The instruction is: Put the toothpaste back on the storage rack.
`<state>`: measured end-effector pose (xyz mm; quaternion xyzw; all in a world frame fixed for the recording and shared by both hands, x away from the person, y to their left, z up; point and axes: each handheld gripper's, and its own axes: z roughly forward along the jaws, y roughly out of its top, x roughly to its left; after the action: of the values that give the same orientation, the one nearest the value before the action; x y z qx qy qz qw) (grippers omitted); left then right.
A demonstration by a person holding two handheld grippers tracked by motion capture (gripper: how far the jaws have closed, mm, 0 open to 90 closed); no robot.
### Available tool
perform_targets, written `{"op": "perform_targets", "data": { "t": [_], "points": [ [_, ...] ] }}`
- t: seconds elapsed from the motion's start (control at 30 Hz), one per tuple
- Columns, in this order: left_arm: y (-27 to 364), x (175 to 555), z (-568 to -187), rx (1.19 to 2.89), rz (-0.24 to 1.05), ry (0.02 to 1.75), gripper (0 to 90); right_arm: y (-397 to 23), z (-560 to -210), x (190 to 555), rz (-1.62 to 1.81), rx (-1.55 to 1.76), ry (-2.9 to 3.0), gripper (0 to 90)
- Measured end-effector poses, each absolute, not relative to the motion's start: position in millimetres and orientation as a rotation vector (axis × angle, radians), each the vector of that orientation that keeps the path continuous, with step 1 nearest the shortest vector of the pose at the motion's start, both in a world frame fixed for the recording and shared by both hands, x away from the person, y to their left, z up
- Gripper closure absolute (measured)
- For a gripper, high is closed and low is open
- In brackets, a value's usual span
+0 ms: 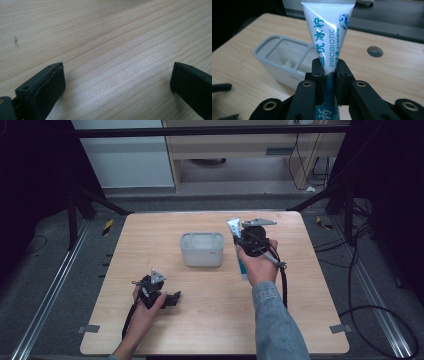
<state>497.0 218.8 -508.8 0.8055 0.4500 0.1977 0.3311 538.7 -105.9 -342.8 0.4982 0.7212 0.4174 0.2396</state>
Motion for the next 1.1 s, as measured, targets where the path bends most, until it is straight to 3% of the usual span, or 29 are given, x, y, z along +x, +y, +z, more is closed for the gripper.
{"op": "perform_targets", "data": {
  "t": [0.23,0.63,1.1],
  "points": [
    [219.6,496.1,-508.8,2.108,0.512,1.166,0.0,-76.8,-335.3,539.5,1.203,1.376,1.875,79.8],
    [222.5,492.7,-508.8,2.118,0.503,1.145,0.0,-29.2,-292.9,547.4,1.216,1.283,1.773,79.7],
    [221.6,491.8,-508.7,2.115,0.51,1.161,0.0,-14.8,-299.8,567.2,1.283,1.272,1.717,79.6]
  ]
}}
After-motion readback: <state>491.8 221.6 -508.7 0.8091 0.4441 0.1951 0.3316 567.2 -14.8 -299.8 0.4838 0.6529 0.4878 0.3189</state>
